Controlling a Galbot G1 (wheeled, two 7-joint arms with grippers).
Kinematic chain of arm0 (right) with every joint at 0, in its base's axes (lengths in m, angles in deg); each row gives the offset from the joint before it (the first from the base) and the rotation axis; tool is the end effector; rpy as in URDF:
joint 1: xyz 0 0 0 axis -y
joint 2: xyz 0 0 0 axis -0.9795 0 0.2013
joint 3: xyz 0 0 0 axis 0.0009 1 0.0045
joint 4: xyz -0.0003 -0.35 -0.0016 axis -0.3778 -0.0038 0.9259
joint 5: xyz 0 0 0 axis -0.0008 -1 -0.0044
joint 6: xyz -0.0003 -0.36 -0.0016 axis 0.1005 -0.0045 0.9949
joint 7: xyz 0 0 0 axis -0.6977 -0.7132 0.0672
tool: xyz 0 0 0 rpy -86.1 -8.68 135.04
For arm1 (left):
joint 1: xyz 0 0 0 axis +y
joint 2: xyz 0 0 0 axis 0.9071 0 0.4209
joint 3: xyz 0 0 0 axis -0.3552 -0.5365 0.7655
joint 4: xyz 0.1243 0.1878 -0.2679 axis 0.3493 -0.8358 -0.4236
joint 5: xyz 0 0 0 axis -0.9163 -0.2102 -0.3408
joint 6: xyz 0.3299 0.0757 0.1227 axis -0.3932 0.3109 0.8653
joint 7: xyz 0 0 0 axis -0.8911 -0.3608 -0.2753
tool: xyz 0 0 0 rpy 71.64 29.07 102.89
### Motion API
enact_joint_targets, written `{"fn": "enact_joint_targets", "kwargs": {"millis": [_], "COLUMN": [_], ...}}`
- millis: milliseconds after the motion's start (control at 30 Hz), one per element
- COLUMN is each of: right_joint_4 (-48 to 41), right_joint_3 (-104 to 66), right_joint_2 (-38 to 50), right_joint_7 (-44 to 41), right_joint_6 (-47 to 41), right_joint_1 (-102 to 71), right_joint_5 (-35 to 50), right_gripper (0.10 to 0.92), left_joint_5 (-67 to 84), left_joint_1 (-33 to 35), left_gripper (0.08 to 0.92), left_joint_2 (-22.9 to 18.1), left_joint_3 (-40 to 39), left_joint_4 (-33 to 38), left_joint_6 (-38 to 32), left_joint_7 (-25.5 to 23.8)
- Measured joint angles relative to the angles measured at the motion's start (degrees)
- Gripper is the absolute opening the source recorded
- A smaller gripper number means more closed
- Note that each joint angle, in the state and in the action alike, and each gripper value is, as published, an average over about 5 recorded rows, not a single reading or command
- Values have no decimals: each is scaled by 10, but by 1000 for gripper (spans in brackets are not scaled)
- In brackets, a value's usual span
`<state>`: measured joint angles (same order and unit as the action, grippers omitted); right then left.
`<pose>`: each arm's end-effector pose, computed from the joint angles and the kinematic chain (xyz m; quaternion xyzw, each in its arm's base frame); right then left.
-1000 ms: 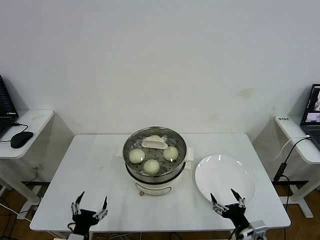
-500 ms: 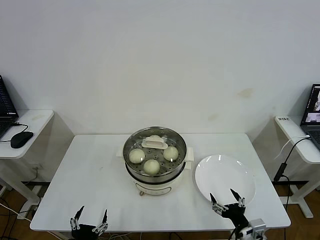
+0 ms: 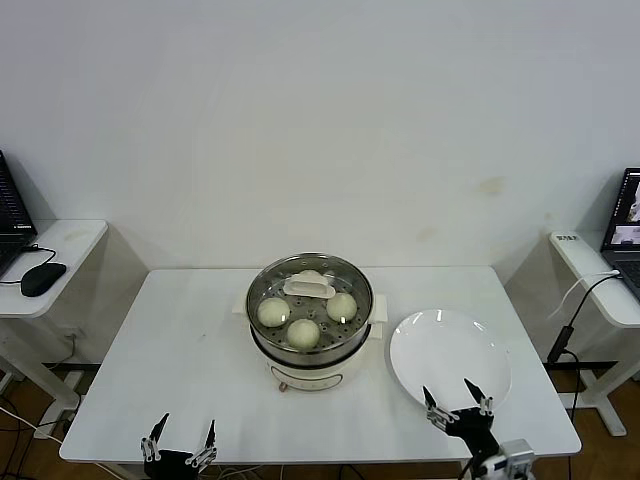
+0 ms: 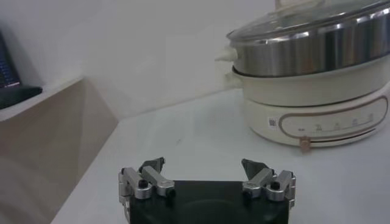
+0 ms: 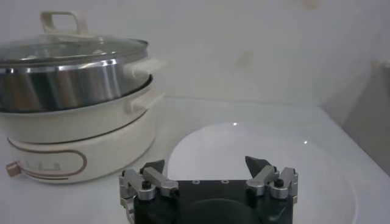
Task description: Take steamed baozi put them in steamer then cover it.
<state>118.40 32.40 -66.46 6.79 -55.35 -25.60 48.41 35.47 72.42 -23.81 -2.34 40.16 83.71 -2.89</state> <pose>0.1547 -0.0778 -0.3198 0.0639 -0.9827 0.0108 0.1737 0.0888 0.0559 -0.3396 0.0026 -0.9758 -0.1328 0.1739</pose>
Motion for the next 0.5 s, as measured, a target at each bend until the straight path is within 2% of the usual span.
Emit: {"fn": "enact_joint_targets", "kwargs": {"millis": [500], "right_joint_4": [-1], "right_joint_3": [-2], "right_joint_2": [-16], "right_joint_7": [-3], "right_joint_6": [-2], "right_joint_1": [8], "right_joint_5": [-10], "right_gripper": [823], "left_joint_5": [-2], "left_joint_1": [-13], "left_gripper": [823], "left_joint_2": [-3], "left_joint_3": [-1], "left_joint_4": [-10], "left_joint_6": [-8], "left_joint_7": [-7]}}
